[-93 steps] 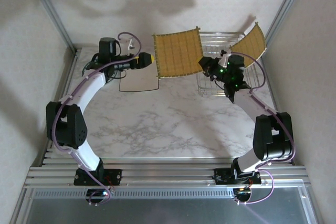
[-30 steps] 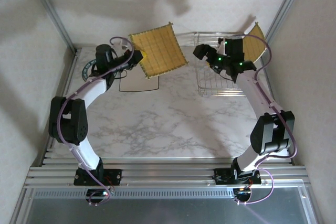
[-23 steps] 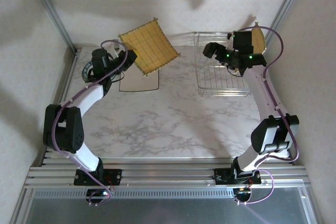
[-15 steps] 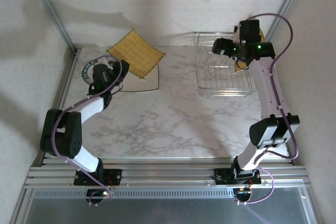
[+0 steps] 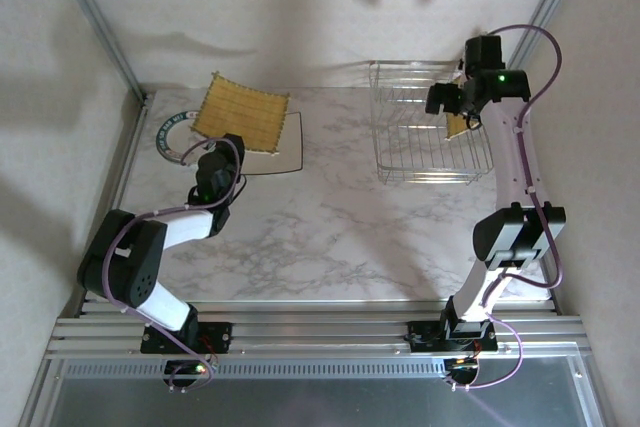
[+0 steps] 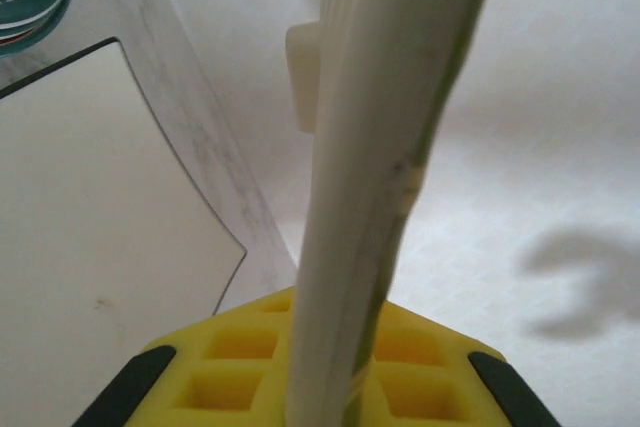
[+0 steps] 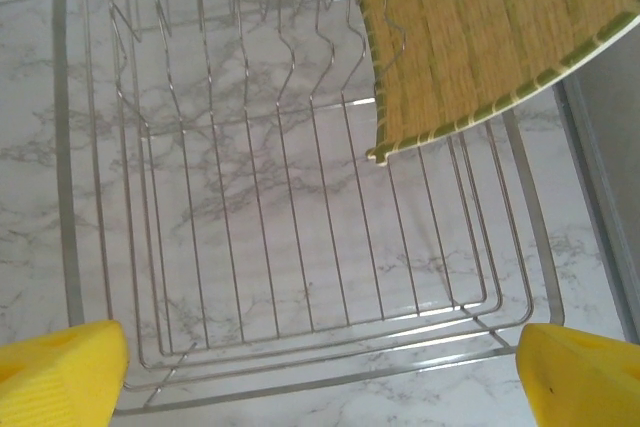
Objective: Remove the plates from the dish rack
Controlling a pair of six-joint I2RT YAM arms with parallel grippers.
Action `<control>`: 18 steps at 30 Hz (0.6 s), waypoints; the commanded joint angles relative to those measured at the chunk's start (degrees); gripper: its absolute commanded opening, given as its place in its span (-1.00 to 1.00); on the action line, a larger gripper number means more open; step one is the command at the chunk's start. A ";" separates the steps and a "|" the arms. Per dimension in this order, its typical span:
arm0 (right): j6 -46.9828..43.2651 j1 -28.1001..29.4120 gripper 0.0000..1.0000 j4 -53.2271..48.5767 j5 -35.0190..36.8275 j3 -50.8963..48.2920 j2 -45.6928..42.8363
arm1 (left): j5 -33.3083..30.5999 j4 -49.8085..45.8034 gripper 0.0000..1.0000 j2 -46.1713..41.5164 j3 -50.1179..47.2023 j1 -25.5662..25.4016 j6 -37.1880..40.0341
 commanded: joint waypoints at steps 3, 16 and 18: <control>-0.76 -0.11 0.98 1.10 -0.12 -2.94 -2.71 | -10.50 13.77 -1.00 2.23 -0.41 -3.55 -4.46; -0.59 -0.12 0.98 2.88 -1.61 -5.90 -4.13 | -18.41 19.09 -1.00 9.80 -0.71 -8.39 -9.49; -0.54 -0.10 0.98 3.17 -1.81 -6.44 -4.34 | -18.16 20.35 -1.00 11.85 -0.55 -8.58 -10.68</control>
